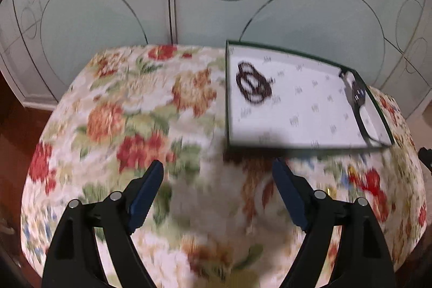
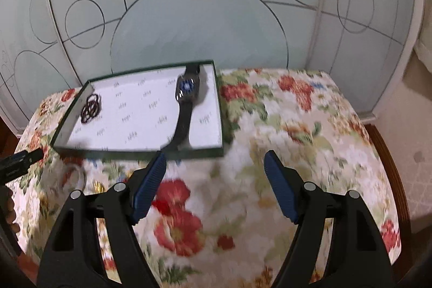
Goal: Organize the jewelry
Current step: 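Move both tools back toward the remaining jewelry beside the jade bangle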
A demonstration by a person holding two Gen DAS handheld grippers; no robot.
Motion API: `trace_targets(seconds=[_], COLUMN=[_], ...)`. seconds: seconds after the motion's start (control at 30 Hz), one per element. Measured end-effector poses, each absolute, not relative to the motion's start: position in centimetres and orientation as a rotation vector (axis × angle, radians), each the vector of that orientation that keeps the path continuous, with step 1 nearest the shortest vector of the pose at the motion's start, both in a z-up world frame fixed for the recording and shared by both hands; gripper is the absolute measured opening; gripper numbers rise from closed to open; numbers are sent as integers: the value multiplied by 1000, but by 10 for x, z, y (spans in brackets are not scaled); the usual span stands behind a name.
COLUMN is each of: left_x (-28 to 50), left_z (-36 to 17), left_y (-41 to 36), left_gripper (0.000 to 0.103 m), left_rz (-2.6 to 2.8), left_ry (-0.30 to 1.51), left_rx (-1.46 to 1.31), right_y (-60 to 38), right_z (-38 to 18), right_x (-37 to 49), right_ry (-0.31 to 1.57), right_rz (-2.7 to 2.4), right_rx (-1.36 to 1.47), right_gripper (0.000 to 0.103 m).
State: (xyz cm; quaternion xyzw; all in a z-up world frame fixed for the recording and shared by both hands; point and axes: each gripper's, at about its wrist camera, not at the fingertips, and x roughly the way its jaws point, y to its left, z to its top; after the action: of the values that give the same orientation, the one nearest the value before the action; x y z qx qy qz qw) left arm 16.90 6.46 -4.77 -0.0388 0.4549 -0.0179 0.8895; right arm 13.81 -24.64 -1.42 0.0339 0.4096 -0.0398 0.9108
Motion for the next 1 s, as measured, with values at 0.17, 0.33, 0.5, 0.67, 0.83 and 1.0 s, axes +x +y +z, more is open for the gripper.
trace_targets(seconds=[0.17, 0.33, 0.5, 0.67, 0.83, 1.0], left_x=[140, 120, 109, 107, 114, 122], left_z=[-56, -65, -73, -78, -84, -92], left_y=[69, 72, 69, 62, 55, 49], left_gripper=[82, 82, 82, 81, 81, 66], left_rz=[-32, -28, -24, -37, -36, -27], left_ry=[949, 954, 958, 957, 952, 954], left_rx=[-61, -63, -52, -41, -33, -4], right_y=[-244, -242, -241, -235, -231, -231], right_z=[-25, -35, -41, -44, -50, -52], right_x=[113, 98, 92, 88, 88, 88], right_ry=[880, 908, 925, 934, 947, 951], right_rz=[-89, -92, -90, -81, -76, -74], right_rx=[66, 59, 68, 59, 51, 50], right_gripper=[75, 74, 73, 73, 73, 73])
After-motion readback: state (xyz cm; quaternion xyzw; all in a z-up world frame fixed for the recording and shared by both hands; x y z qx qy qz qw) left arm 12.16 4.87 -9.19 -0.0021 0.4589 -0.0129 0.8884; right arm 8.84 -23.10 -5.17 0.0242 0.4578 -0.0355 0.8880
